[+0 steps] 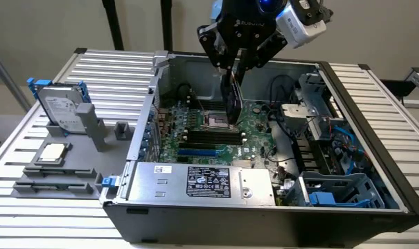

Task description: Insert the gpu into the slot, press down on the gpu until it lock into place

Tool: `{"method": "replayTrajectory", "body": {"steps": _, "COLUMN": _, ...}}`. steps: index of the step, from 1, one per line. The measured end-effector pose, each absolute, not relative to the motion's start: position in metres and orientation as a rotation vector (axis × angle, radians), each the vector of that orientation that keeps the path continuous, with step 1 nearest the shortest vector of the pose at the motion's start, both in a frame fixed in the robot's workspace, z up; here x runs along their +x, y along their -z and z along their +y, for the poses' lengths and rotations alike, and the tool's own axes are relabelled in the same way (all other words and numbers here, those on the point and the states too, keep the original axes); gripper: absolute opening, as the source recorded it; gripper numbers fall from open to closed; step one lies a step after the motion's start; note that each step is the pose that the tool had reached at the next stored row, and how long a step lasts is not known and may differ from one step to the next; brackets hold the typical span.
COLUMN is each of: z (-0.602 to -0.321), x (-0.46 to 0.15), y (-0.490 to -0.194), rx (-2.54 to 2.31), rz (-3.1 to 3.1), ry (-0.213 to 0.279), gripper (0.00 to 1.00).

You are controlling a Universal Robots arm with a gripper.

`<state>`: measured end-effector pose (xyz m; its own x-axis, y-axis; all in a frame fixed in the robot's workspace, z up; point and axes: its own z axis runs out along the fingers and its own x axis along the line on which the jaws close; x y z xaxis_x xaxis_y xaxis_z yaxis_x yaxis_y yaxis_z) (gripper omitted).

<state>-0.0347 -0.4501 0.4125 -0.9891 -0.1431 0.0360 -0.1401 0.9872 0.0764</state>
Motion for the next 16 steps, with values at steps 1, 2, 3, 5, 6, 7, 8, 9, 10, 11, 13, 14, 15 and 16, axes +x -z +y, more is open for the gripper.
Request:
{"method": "replayTrajectory", "body": {"steps": 1, "z": -0.4501, "x": -0.0347, "y": -0.4123, "rx": 0.248, "rz": -3.088, "ry": 0.114, "gripper": 0.26}}
{"method": "replayTrajectory", "body": {"steps": 2, "z": -0.4501, "x": -0.0347, "y": -0.4122, "rx": 0.276, "rz": -3.086, "ry": 0.113, "gripper": 0.26}}
{"method": "replayTrajectory", "body": {"steps": 3, "z": -0.4501, "x": -0.0347, "y": -0.412, "rx": 0.304, "rz": -3.083, "ry": 0.112, "gripper": 0.26}}
{"method": "replayTrajectory", "body": {"steps": 5, "z": -0.4501, "x": -0.0347, "y": -0.4116, "rx": 0.362, "rz": -3.077, "ry": 0.111, "gripper": 0.26}}
{"method": "replayTrajectory", "body": {"steps": 6, "z": -0.4501, "x": -0.0346, "y": -0.4113, "rx": 0.389, "rz": -3.074, "ry": 0.11, "gripper": 0.26}}
{"method": "replayTrajectory", "body": {"steps": 7, "z": -0.4501, "x": -0.0346, "y": -0.4109, "rx": 0.417, "rz": -3.071, "ry": 0.109, "gripper": 0.26}}
{"method": "replayTrajectory", "body": {"steps": 8, "z": -0.4501, "x": -0.0346, "y": -0.4106, "rx": 0.445, "rz": -3.068, "ry": 0.108, "gripper": 0.26}}
{"method": "replayTrajectory", "body": {"steps": 9, "z": -0.4501, "x": -0.0346, "y": -0.4103, "rx": 0.471, "rz": -3.066, "ry": 0.108, "gripper": 0.26}}
{"method": "replayTrajectory", "body": {"steps": 10, "z": -0.4501, "x": -0.0346, "y": -0.4099, "rx": 0.501, "rz": -3.063, "ry": 0.107, "gripper": 0.26}}
{"method": "replayTrajectory", "body": {"steps": 11, "z": -0.4501, "x": -0.0346, "y": -0.4095, "rx": 0.531, "rz": -3.06, "ry": 0.105, "gripper": 0.26}}
{"method": "replayTrajectory", "body": {"steps": 13, "z": -0.4501, "x": -0.0346, "y": -0.4087, "rx": 0.587, "rz": -3.054, "ry": 0.103, "gripper": 0.26}}
{"method": "replayTrajectory", "body": {"steps": 14, "z": -0.4501, "x": -0.0346, "y": -0.4083, "rx": 0.615, "rz": -3.051, "ry": 0.102, "gripper": 0.26}}
{"method": "replayTrajectory", "body": {"steps": 15, "z": -0.4501, "x": -0.0346, "y": -0.4079, "rx": 0.644, "rz": -3.047, "ry": 0.1, "gripper": 0.26}}
{"method": "replayTrajectory", "body": {"steps": 16, "z": -0.4501, "x": -0.0346, "y": -0.4075, "rx": 0.672, "rz": -3.043, "ry": 0.099, "gripper": 0.26}}
